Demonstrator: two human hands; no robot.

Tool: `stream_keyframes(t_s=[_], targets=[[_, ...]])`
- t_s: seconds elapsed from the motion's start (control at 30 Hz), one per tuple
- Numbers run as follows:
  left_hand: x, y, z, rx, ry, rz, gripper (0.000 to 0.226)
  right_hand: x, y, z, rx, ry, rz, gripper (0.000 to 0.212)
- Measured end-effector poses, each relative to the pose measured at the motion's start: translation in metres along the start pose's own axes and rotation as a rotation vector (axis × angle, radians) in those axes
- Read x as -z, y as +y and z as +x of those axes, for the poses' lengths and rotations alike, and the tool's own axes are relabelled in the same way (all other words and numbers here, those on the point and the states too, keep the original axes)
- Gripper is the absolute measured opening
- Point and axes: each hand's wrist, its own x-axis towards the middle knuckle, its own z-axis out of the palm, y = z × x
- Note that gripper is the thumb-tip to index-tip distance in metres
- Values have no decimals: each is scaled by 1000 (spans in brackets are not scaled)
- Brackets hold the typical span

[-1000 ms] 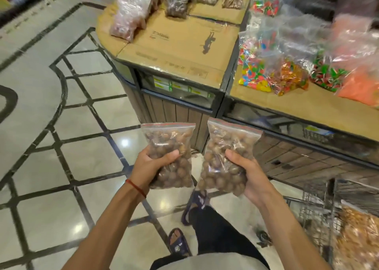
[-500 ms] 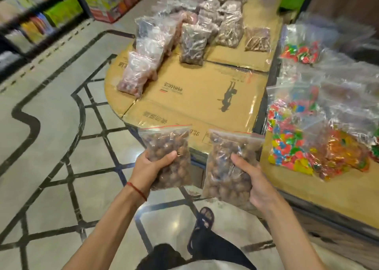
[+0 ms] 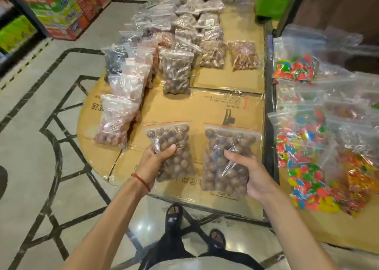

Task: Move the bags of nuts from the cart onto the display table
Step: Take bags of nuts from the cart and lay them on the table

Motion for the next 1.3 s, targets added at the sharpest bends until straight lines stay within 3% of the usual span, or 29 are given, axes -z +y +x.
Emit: stream_keyframes(t_s=[0.27, 0.43, 0.53, 0.67, 0.83, 1.13, 1.3], targets=[[24, 50, 111, -105, -142, 187, 24, -51, -6, 37, 95, 147, 82, 55], [37, 75, 171, -100, -224, 224, 48, -79, -9, 58, 110, 228, 151, 41], [38, 93, 199, -111, -248, 309, 47, -89, -10, 69, 111, 255, 126, 32], [29, 114, 232, -228, -187, 390, 37, -101, -20, 79, 107, 214, 84, 20], [22, 116, 258, -195, -111, 429, 58, -102, -29, 93, 96, 225, 38, 14], [32, 101, 264, -192, 73, 447, 41, -92, -31, 117, 31, 264, 12, 44], [33, 105, 251, -247, 94, 585, 62, -88, -28, 116, 15, 230, -1, 54]])
